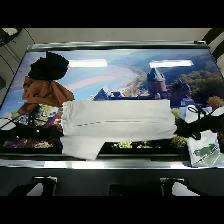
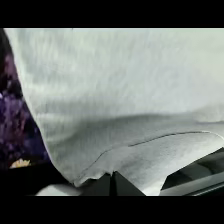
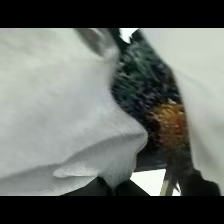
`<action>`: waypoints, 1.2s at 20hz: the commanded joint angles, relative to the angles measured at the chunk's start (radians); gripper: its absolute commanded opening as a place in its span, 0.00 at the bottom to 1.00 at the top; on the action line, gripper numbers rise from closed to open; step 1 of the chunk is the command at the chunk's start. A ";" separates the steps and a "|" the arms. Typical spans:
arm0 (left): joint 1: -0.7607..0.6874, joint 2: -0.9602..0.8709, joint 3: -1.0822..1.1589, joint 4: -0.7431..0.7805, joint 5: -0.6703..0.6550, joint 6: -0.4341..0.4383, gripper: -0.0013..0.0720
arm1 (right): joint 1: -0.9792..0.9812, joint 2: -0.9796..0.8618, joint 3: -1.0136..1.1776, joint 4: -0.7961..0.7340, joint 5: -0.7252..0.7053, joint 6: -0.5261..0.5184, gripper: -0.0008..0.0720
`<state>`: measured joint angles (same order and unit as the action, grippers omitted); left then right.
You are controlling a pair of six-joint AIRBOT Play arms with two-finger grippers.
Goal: Fold the shirts.
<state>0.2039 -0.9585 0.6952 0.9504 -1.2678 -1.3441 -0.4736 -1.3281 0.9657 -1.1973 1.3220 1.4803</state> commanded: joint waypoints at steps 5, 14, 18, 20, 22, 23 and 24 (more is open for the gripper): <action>0.000 -0.138 0.292 -0.060 0.190 -0.080 0.04 | 0.149 -0.111 0.333 -0.002 -0.108 0.079 0.06; 0.000 -0.571 0.434 -0.089 0.238 -0.108 0.04 | 0.254 -0.455 0.546 -0.053 -0.145 0.181 0.07; 0.001 -0.621 0.436 -0.171 0.241 -0.106 0.10 | 0.254 -0.460 0.546 -0.053 -0.151 0.179 0.22; 0.003 -0.615 0.465 -0.189 0.209 -0.100 0.47 | 0.253 -0.441 0.546 -0.044 -0.116 0.123 0.74; 0.003 -0.607 0.518 -0.188 0.134 -0.058 0.48 | 0.237 -0.410 0.547 -0.037 -0.070 0.068 0.90; 0.002 -0.600 0.550 -0.189 0.093 -0.042 0.48 | 0.215 -0.398 0.547 -0.026 -0.052 0.058 0.92; 0.002 -0.594 0.581 -0.189 0.056 -0.043 0.48 | 0.181 -0.391 0.547 -0.005 -0.040 0.056 0.92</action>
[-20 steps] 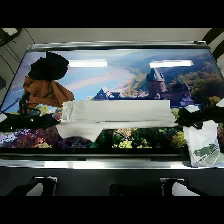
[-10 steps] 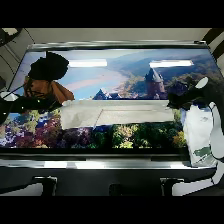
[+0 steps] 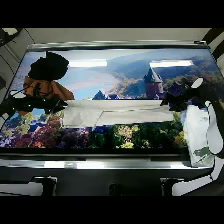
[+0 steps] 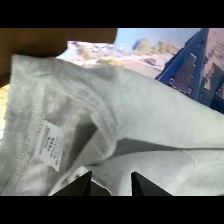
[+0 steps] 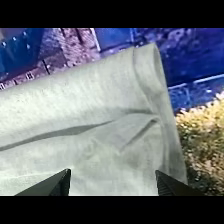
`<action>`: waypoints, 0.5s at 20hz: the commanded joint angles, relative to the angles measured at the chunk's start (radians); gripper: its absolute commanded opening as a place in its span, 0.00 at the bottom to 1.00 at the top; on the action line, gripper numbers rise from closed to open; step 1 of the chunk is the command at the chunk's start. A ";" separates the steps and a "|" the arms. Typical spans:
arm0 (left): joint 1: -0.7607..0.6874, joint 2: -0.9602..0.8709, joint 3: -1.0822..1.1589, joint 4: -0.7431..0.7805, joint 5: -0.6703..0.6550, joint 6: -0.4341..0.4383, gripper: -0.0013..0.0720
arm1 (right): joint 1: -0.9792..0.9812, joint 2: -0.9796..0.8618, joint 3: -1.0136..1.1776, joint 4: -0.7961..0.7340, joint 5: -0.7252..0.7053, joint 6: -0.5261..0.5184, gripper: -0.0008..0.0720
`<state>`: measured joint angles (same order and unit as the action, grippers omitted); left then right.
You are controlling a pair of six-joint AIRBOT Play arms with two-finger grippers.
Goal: Fold the shirts.
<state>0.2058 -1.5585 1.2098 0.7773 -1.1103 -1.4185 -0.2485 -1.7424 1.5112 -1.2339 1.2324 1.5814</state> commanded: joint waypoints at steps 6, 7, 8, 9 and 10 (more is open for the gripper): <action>-0.002 0.122 0.141 -0.035 -0.163 0.032 0.47 | -0.166 -0.035 0.000 0.148 0.104 -0.018 0.91; -0.004 0.146 0.141 -0.037 -0.166 0.032 0.47 | -0.164 -0.056 0.000 0.151 0.108 -0.018 0.91; -0.008 0.174 0.141 -0.037 -0.166 0.032 0.47 | -0.160 -0.079 0.000 0.158 0.124 -0.017 0.91; -0.013 0.199 0.141 -0.038 -0.166 0.032 0.47 | -0.157 -0.099 0.000 0.157 0.131 -0.011 0.91; -0.022 0.225 0.141 -0.038 -0.165 0.032 0.47 | -0.151 -0.118 0.000 0.161 0.130 0.002 0.91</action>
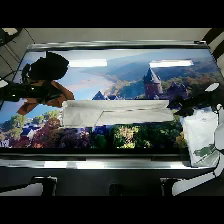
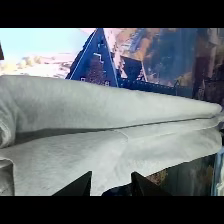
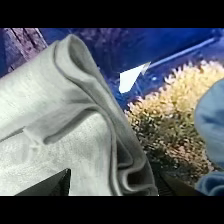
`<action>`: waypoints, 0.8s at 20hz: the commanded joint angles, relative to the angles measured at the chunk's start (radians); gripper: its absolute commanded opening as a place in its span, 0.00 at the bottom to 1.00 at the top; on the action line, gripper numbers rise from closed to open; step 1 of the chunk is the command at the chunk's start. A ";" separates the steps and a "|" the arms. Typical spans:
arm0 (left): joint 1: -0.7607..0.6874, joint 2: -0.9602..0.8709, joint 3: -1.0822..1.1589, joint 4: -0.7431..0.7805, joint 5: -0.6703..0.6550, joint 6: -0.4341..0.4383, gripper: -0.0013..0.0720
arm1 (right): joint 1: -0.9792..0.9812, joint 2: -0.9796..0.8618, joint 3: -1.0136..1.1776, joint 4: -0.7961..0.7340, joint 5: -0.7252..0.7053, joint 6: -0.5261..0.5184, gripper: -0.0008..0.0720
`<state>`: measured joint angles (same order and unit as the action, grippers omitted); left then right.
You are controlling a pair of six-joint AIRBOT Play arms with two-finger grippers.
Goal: Fold the shirts.
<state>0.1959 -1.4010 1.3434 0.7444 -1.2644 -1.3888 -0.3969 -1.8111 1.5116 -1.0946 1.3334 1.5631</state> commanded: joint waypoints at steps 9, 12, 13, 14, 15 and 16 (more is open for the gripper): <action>-0.293 0.119 -0.003 -0.004 0.129 0.002 0.43 | 0.033 0.033 0.000 0.129 -0.019 -0.016 0.07; -0.479 0.056 -0.014 -0.005 0.309 -0.011 0.05 | 0.035 0.193 0.000 0.194 0.012 -0.034 0.07; -0.538 0.021 -0.013 -0.005 0.358 -0.027 0.05 | 0.042 0.246 0.000 0.215 0.037 -0.035 0.07; -0.598 -0.022 -0.013 -0.005 0.401 -0.051 0.05 | 0.054 0.308 0.000 0.219 0.067 -0.039 0.07; -0.649 -0.068 -0.012 -0.005 0.426 -0.076 0.05 | 0.072 0.370 0.000 0.214 0.100 -0.050 0.07; -0.687 -0.109 -0.012 -0.005 0.436 -0.089 0.05 | 0.091 0.427 0.000 0.207 0.132 -0.057 0.07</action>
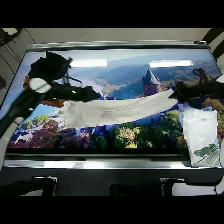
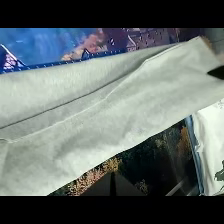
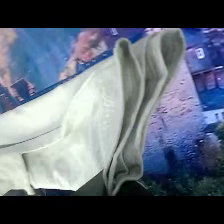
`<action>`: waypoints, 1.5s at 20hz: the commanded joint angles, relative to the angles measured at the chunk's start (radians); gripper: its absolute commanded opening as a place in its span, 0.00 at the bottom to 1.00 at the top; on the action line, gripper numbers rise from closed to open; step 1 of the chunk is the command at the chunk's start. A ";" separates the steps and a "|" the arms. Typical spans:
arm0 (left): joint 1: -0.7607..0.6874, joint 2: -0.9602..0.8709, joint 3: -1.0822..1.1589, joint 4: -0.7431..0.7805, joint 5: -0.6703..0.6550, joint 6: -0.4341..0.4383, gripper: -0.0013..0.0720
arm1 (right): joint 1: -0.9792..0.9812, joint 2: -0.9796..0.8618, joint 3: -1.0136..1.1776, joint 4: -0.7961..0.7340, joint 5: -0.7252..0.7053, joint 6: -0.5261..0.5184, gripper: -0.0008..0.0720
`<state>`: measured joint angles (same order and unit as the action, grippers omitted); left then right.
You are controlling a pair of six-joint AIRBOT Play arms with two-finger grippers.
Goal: Fold the shirts.
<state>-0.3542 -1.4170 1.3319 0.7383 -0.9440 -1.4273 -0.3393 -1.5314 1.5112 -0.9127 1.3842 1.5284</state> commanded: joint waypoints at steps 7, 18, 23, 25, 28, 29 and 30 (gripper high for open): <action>-0.248 -0.337 -0.001 -0.292 0.112 -0.002 0.05 | 0.190 0.472 0.000 -0.021 0.127 -0.021 0.07; -0.175 -0.346 0.001 -0.538 0.080 0.218 0.05 | 0.227 0.480 -0.036 0.005 0.123 -0.014 0.07; 0.158 0.016 0.001 -0.177 0.093 0.093 0.05 | 0.331 0.378 -0.088 0.069 -0.009 -0.029 0.07; 0.300 0.144 0.001 -0.107 0.070 0.064 0.05 | 0.484 0.310 -0.087 0.070 -0.154 -0.030 0.07; 0.478 0.292 0.001 -0.075 0.000 0.054 0.05 | 0.723 0.181 -0.087 0.072 -0.393 -0.029 0.07; 0.521 0.329 0.001 -0.075 -0.021 0.055 0.05 | 0.793 0.128 -0.087 0.077 -0.459 -0.029 0.07; 0.557 0.363 0.001 -0.075 -0.040 0.055 0.05 | 0.847 0.076 -0.087 0.090 -0.504 -0.029 0.07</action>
<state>0.0643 -1.1778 1.3323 0.6136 -0.9264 -1.3552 0.3305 -1.3346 1.4258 -0.8391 1.0904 1.5009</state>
